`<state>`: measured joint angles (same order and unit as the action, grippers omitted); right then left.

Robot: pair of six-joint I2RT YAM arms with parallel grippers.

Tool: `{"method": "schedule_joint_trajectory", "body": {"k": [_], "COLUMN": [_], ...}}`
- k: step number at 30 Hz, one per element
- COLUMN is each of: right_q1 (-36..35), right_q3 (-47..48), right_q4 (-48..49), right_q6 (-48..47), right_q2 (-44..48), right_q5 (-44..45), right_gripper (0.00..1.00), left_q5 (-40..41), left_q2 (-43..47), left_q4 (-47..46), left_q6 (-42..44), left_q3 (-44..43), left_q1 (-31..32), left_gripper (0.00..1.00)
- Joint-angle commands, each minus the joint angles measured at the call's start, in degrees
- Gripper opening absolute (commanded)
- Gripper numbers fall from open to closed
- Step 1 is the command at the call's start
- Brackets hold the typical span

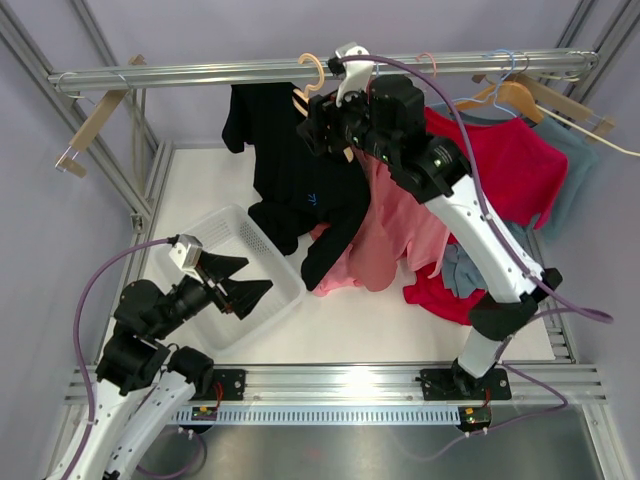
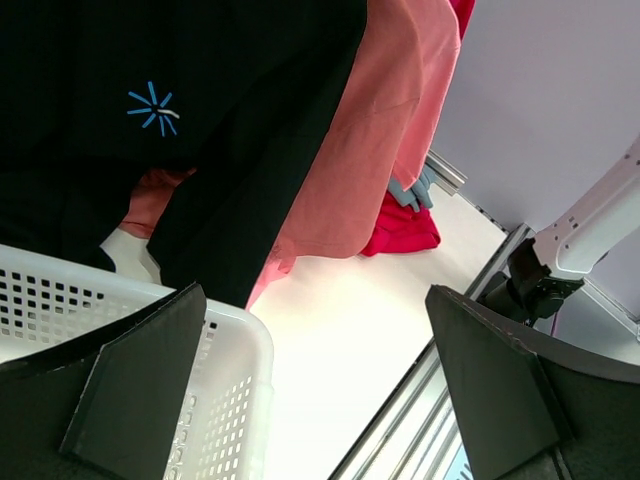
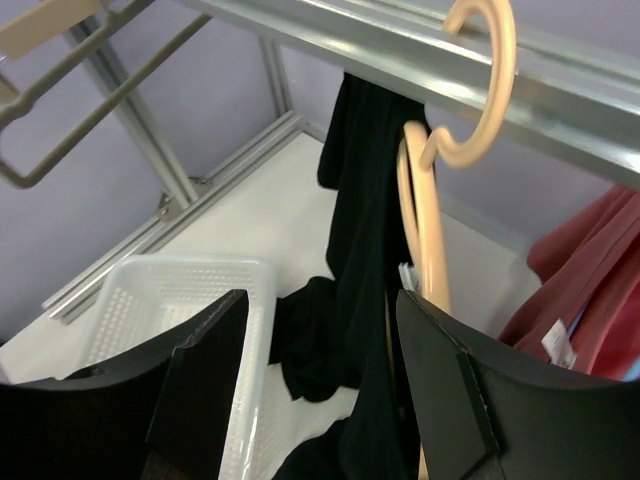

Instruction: Remove the t-shirt from the hanger

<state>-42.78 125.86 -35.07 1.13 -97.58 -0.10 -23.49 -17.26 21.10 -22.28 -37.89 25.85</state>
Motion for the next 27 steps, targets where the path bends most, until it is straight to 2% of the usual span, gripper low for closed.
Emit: {"method": "schedule_joint_trajectory", "body": {"k": [1,11,19,27], "right_q1": [0.5,1.7,5.3,5.3], "right_q3": [7.2,4.2,3.3,2.6], "right_q4": [-3.4,-1.8,-1.3,1.4], "right_q6": [-4.0,-6.2,-4.9,-3.9], "right_q2": [-3.8,-4.3,-6.8,-6.0], "right_q5": [4.2,7.7,3.9,-1.4], "right_gripper": [0.70,0.71,0.71,0.60], "left_q5": [-2.3,-4.5,-5.5,-6.2], "left_q2": [-0.1,-0.6,-1.2,-1.6], "left_q4": [-2.1,-2.7,-3.0,-3.3], "left_q6": [0.4,0.2,0.0,-0.1], "left_q3": [-1.5,-1.5,-1.3,-1.2], "left_q1": [-0.4,-1.8,-2.8,-3.8], "left_gripper": [0.99,0.99,0.99,0.99]}}
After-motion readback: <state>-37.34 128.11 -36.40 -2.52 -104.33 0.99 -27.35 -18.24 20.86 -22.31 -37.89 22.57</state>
